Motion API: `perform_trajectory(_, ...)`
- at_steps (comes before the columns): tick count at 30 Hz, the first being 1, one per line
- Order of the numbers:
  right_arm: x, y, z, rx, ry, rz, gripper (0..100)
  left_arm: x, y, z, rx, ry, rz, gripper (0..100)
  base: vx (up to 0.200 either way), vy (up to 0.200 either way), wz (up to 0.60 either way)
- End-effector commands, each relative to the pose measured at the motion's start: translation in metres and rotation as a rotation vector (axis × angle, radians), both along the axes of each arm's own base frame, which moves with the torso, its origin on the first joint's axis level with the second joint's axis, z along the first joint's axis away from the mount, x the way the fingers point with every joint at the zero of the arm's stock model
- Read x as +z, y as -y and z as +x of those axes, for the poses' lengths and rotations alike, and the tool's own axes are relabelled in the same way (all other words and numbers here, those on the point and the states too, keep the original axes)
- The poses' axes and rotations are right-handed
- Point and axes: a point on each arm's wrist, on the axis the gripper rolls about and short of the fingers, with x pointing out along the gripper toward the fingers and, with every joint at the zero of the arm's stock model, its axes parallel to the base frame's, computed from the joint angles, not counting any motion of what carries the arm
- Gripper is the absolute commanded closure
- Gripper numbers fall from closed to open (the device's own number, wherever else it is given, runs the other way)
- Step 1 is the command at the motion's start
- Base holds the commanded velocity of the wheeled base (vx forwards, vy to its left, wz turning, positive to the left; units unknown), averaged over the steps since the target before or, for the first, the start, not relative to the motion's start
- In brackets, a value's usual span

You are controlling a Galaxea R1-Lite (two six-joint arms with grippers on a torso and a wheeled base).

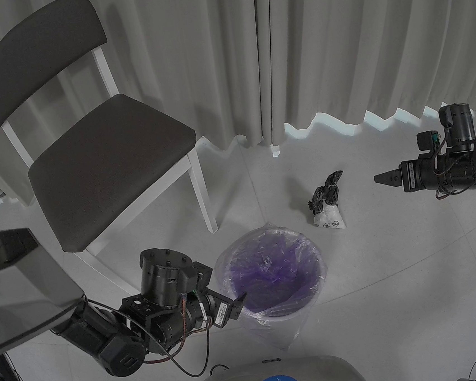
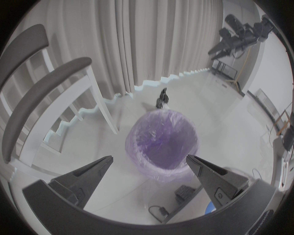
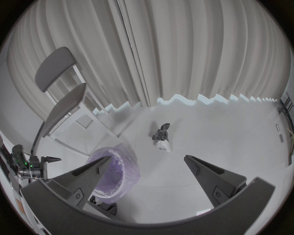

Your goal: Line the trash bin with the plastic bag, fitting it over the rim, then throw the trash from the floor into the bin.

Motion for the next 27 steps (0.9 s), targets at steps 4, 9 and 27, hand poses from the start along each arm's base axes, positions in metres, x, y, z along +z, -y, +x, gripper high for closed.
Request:
perform_trajectory(4,-0.007,-0.002,0.006,-0.087,-0.068,-0.013,0,0.009,0.004,-0.018,-0.013,0.097,-0.148,0,0.000,0.000,0.00)
perform_trajectory(9,-0.015,0.000,-0.008,-0.111,-0.109,0.017,0,0.007,0.008,-0.023,0.032,0.191,-0.200,0,0.000,0.000,0.00)
perform_trajectory(27,0.010,0.007,-0.075,-0.089,-0.023,0.018,0,0.020,0.012,-0.050,0.040,0.226,-0.215,0,0.000,0.000,0.00)
